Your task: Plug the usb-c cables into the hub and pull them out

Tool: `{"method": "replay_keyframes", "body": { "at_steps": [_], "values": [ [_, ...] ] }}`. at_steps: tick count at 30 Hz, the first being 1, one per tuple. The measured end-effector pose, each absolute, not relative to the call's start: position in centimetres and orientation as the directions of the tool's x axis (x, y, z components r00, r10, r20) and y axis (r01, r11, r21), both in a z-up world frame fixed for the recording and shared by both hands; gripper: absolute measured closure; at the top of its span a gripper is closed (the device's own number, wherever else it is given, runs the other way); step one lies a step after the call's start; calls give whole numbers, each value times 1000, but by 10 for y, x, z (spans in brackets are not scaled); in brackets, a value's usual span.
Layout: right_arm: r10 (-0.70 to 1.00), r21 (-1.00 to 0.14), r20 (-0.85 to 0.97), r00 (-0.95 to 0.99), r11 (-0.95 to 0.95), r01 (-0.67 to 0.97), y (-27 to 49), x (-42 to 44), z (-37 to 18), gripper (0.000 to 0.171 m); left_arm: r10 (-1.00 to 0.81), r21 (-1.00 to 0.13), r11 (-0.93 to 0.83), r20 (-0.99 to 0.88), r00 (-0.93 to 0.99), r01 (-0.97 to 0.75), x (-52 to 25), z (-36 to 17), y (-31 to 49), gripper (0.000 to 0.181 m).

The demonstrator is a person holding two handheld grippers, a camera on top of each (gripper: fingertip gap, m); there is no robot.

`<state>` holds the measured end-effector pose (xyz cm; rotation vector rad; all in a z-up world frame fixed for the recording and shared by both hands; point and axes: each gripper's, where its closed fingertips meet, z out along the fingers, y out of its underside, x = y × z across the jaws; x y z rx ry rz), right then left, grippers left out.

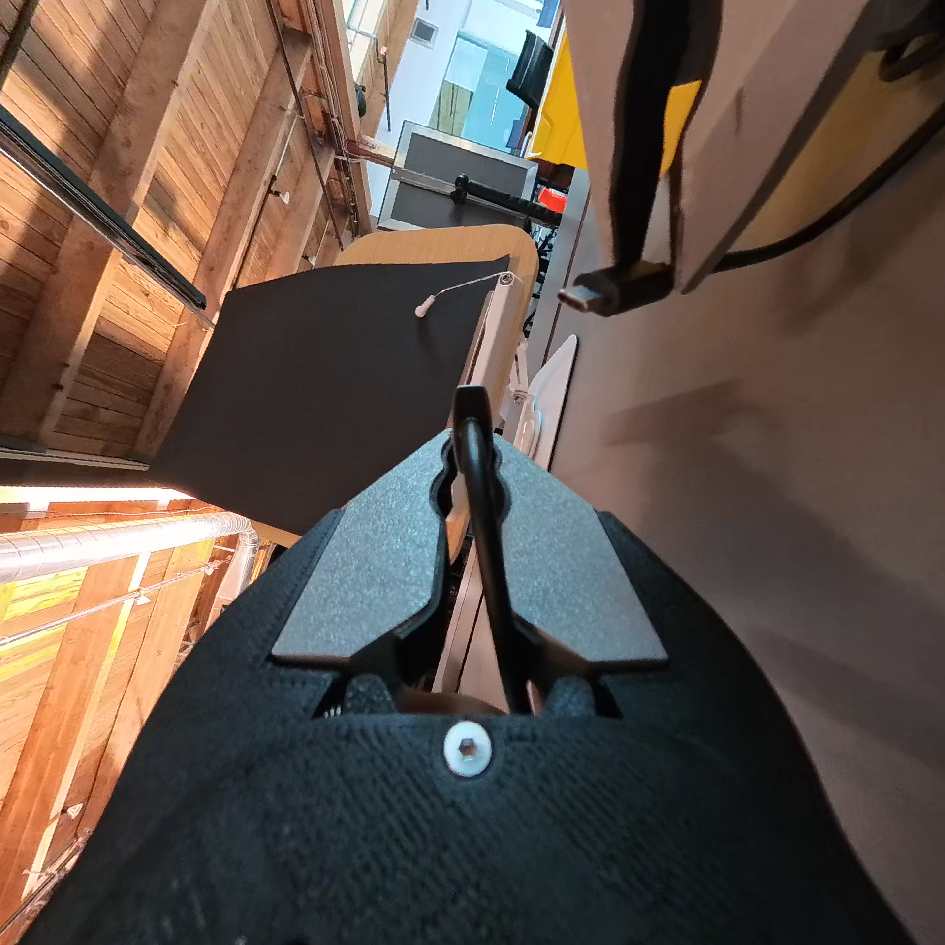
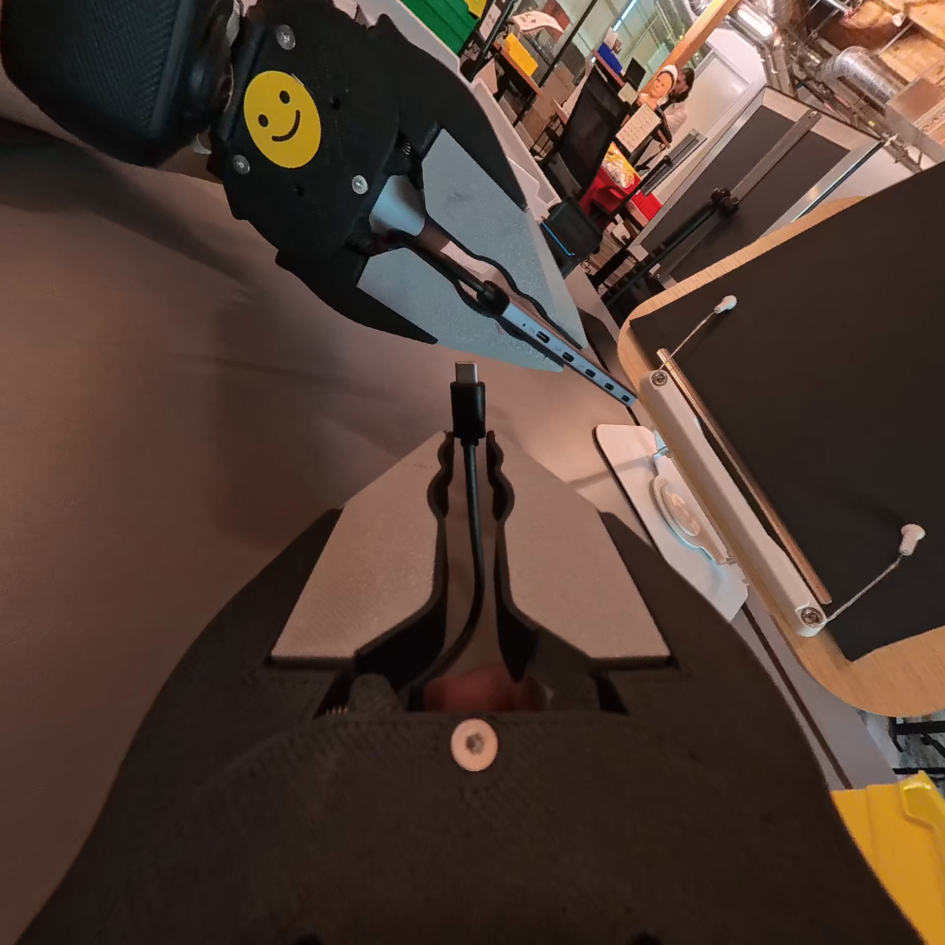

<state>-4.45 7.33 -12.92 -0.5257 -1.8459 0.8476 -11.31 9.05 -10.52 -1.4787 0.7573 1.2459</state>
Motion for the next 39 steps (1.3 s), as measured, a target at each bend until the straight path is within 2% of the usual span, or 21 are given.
{"method": "replay_keyframes", "body": {
  "at_steps": [6, 12, 17, 20, 25, 30, 34, 39],
  "values": [
    [667, -735, 631, -396, 677, -31, 71, -45, -129, 163, 134, -268, -291, -962, 238, -919, -113, -106, 90, 174],
    [742, -809, 467, -481, 578, 105, 84, -57, -126, 163, 124, -84, -310, -991, 47, -947, -112, -106, 88, 174],
    [737, -706, 394, -549, 625, 334, 95, -81, -146, 163, 72, 1, -330, -997, -26, -944, -116, -117, 86, 174],
    [724, -645, 353, -593, 648, 407, 95, -89, -156, 163, 52, 16, -341, -998, -36, -940, -120, -121, 86, 174],
    [753, -623, 238, -614, 603, 498, 100, -89, -162, 164, 12, 48, -359, -998, -56, -932, -126, -128, 88, 174],
    [774, -667, 148, -616, 538, 515, 98, -81, -155, 165, 1, 71, -323, -997, -76, -944, -118, -130, 90, 174],
    [776, -679, 77, -626, 501, 538, 97, -74, -158, 171, -23, 148, -294, -989, -148, -944, -107, -137, 89, 173],
    [788, -685, 187, -586, 532, 497, 110, -77, -155, 171, -29, 134, -301, -991, -132, -944, -108, -140, 88, 173]
  ]
}}
